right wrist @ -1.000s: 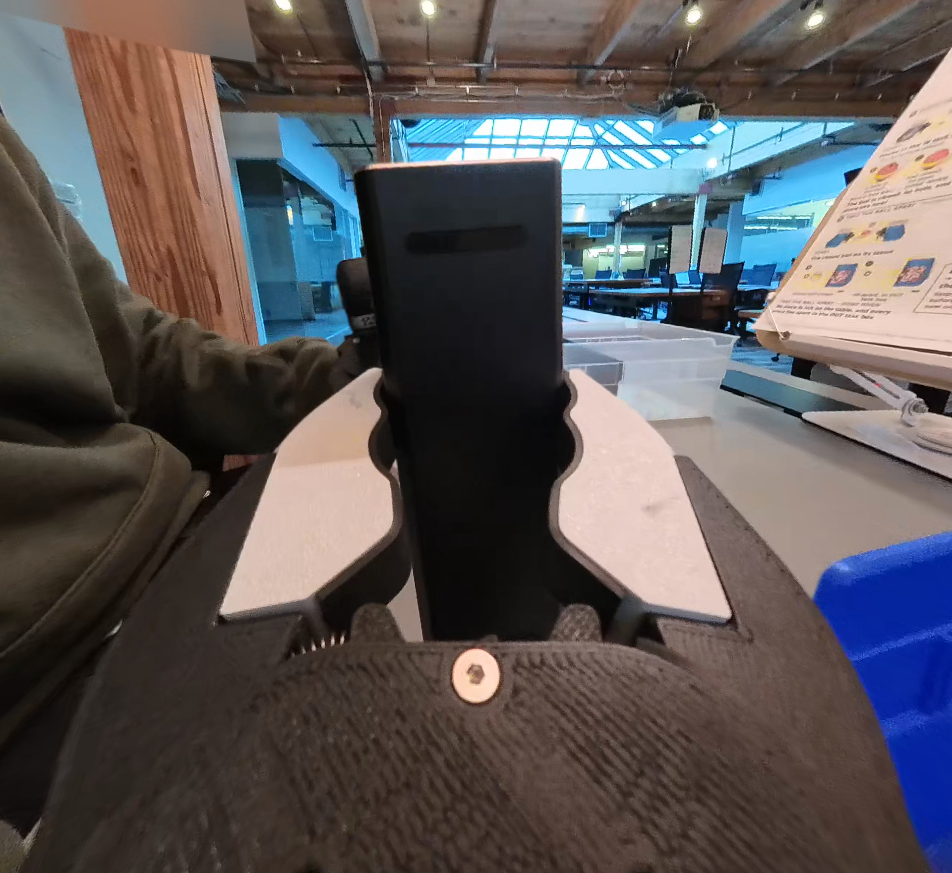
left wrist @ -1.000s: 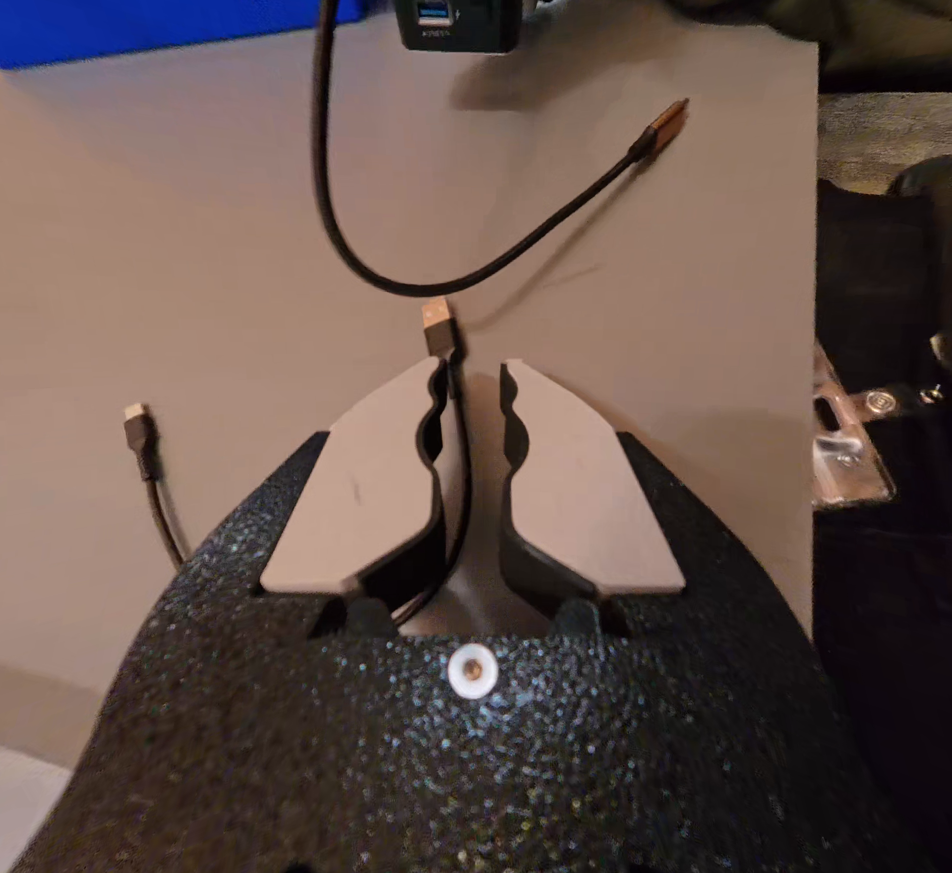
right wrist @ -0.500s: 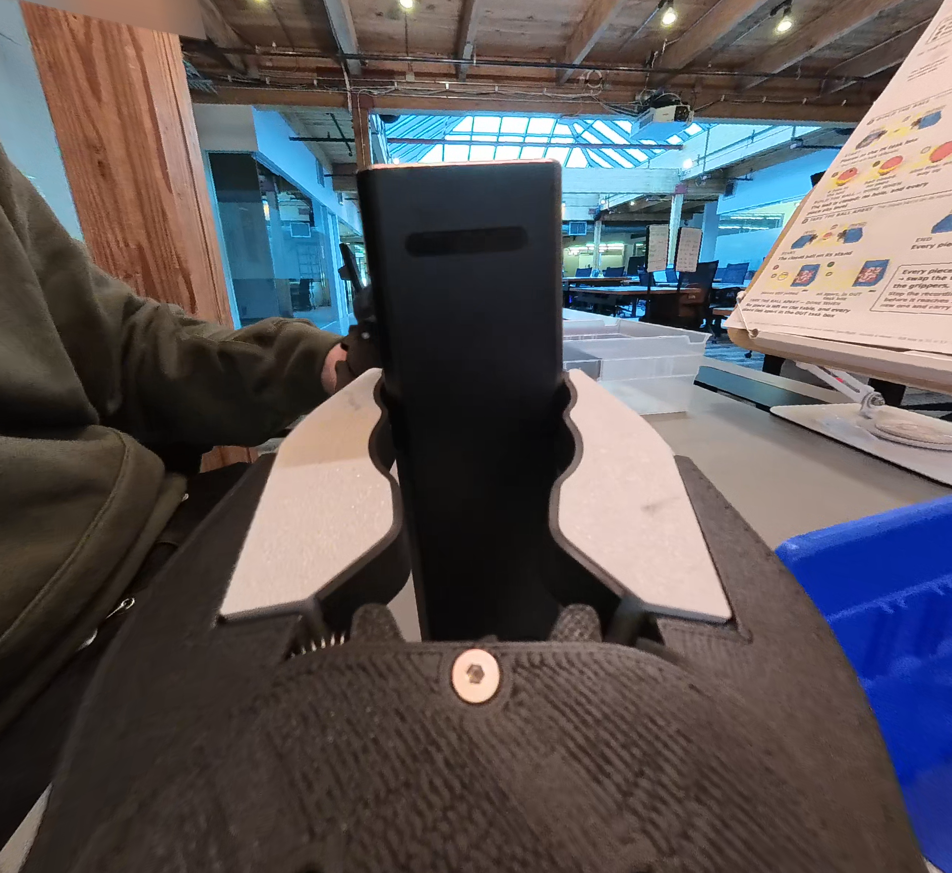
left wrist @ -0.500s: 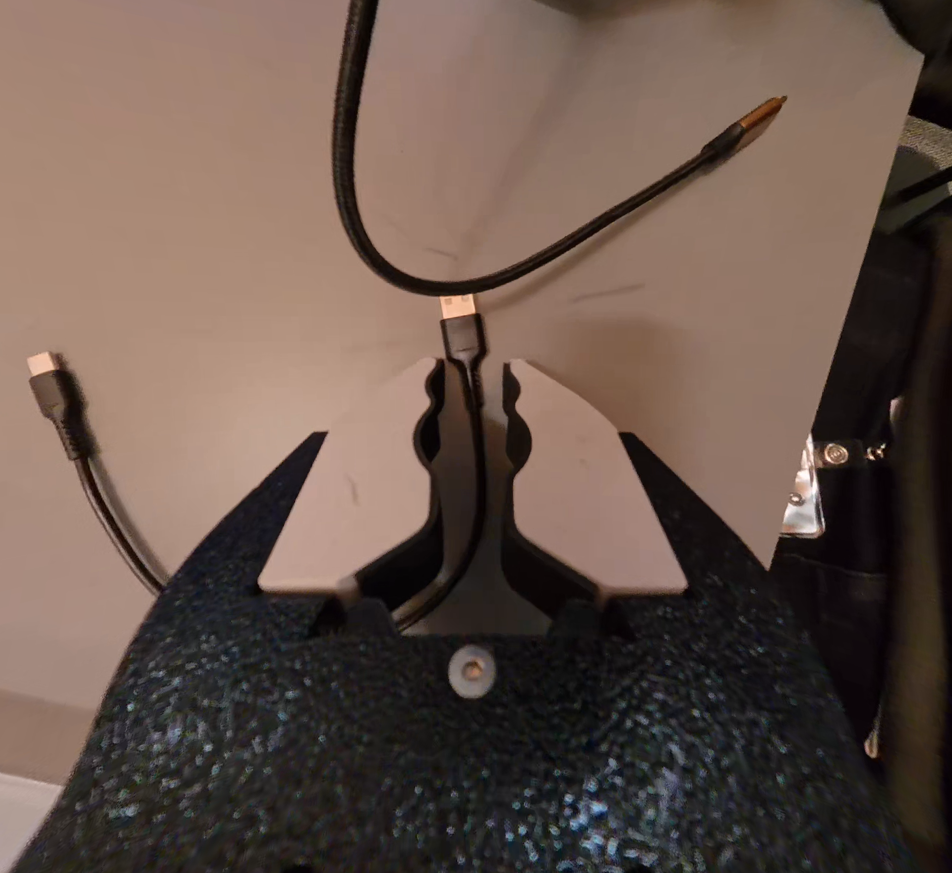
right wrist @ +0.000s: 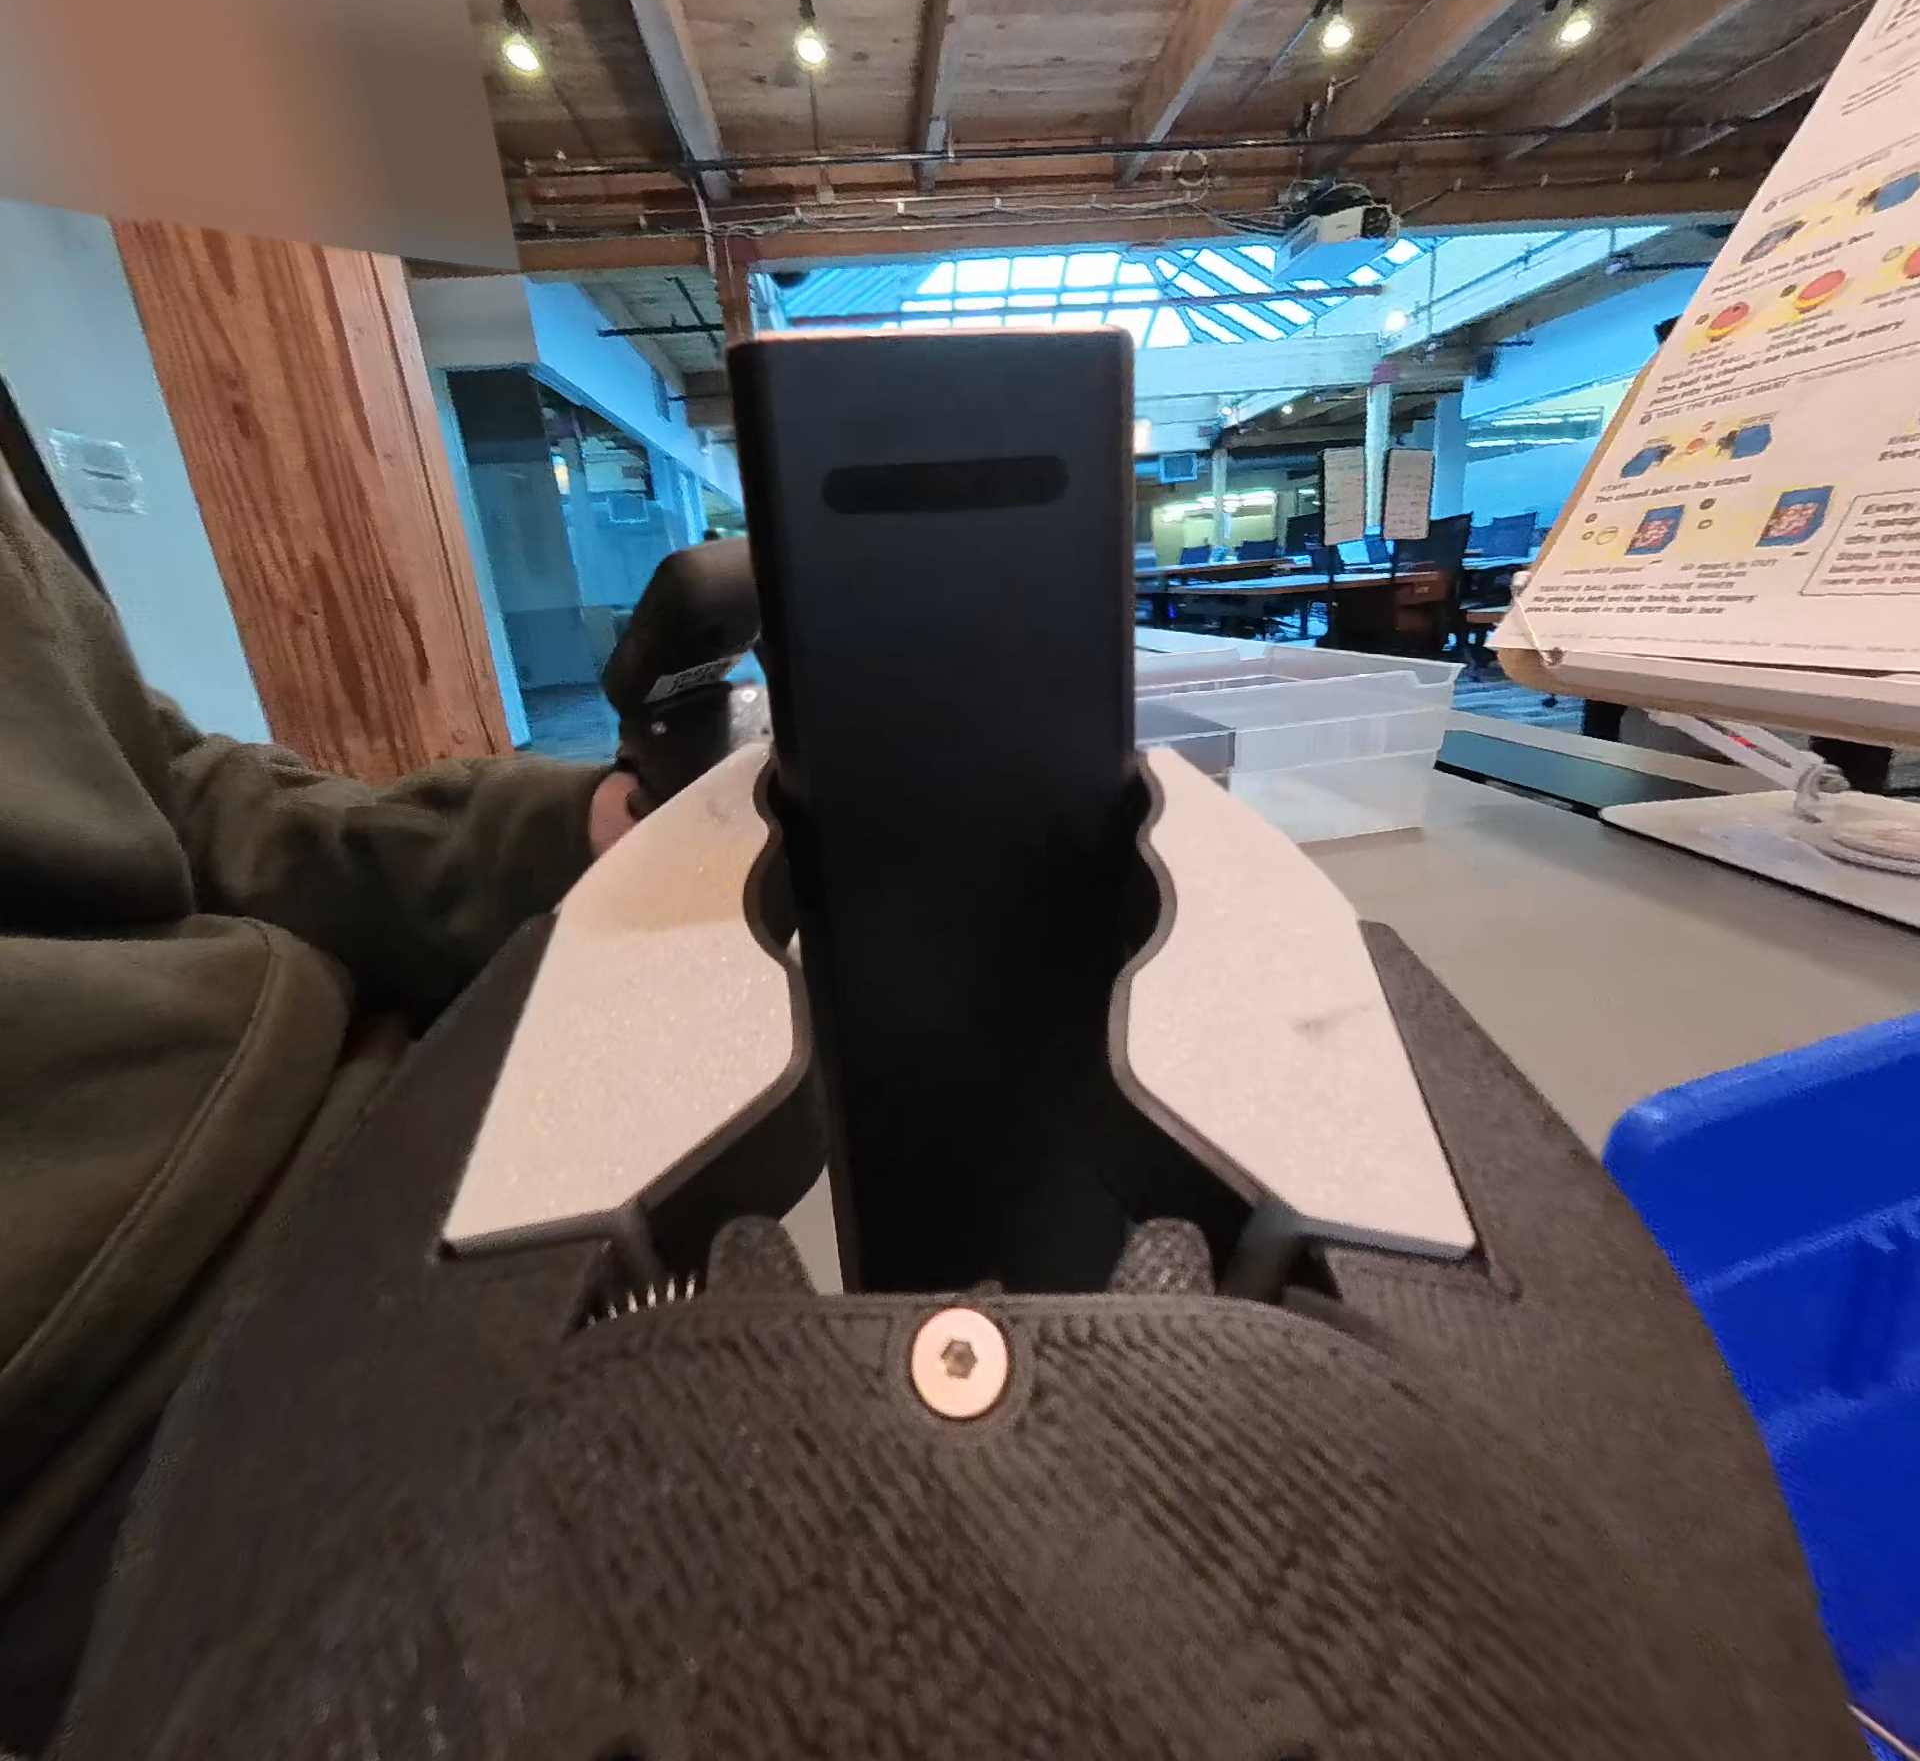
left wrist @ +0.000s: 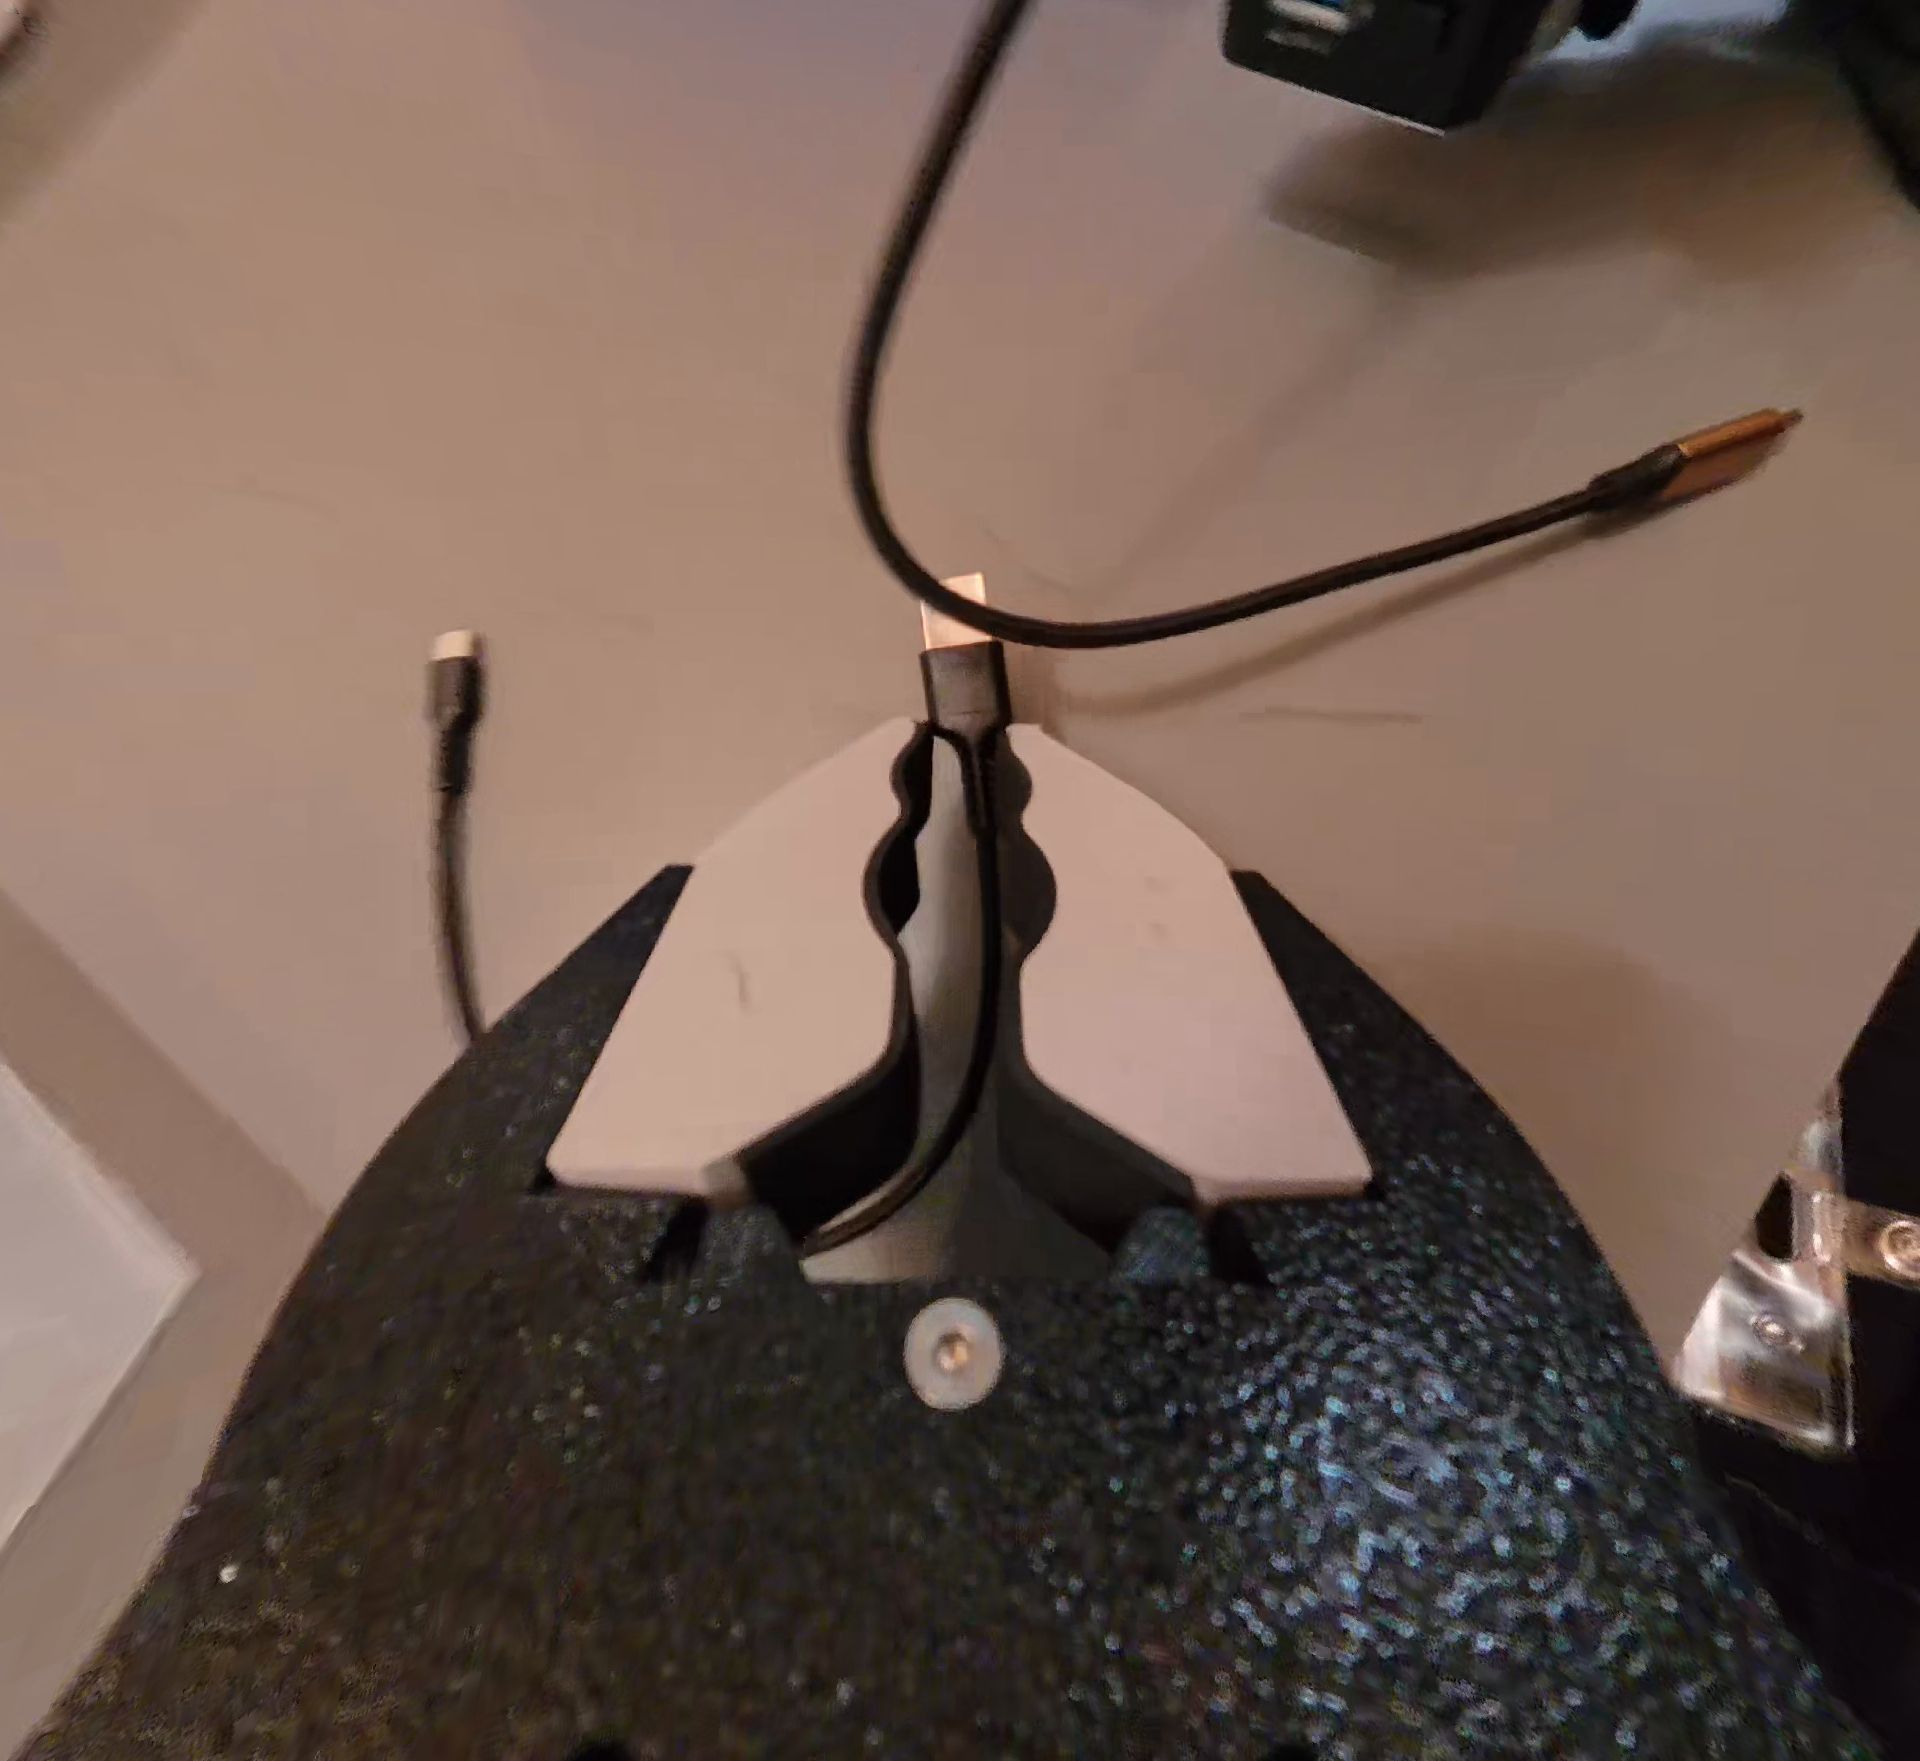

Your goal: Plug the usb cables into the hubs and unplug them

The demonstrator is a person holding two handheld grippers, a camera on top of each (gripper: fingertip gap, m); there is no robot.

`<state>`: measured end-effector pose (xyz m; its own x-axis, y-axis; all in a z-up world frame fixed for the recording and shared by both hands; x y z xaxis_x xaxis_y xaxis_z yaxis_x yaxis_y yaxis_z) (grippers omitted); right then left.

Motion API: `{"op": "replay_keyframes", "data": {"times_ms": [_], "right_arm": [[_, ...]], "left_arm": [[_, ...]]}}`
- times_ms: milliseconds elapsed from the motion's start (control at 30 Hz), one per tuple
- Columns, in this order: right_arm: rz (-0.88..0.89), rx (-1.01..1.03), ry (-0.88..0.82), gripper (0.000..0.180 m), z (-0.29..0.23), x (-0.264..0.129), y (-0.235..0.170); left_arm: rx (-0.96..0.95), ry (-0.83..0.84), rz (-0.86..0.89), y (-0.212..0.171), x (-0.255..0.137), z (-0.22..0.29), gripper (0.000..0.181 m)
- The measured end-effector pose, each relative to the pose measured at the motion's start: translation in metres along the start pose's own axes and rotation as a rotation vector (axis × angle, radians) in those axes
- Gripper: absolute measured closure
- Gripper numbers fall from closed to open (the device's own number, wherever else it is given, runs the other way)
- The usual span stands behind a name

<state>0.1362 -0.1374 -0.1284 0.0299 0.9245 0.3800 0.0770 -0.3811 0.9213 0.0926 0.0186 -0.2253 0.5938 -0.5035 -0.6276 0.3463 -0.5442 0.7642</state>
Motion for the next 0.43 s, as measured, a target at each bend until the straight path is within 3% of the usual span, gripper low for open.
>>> {"op": "replay_keyframes", "data": {"times_ms": [33,100,233,433], "right_arm": [[0.012,0.002,0.013,0.118,-0.002,0.000,0.001],[0.036,0.017,0.042,0.118,-0.006,0.001,0.003],[0.066,0.033,0.087,0.118,-0.010,0.004,0.005],[-0.013,-0.001,0.086,0.118,-0.013,0.016,-0.010]], "left_arm": [[0.016,0.026,0.001,0.004,-0.008,-0.007,0.171],[0.049,0.079,0.012,0.016,-0.030,-0.023,0.171],[0.113,-0.021,0.064,0.060,-0.065,-0.023,0.171],[0.268,-0.207,-0.033,0.107,-0.063,0.000,0.171]]}}
Point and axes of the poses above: each gripper's, where its closed fingertips meet, x out along the fingers, y out of its top, z = x × y across the jaws, the point moved 3 cm from there along -x, back along the fingers, and after that the axes turned 4 degrees about z, right-handed, at the moved point
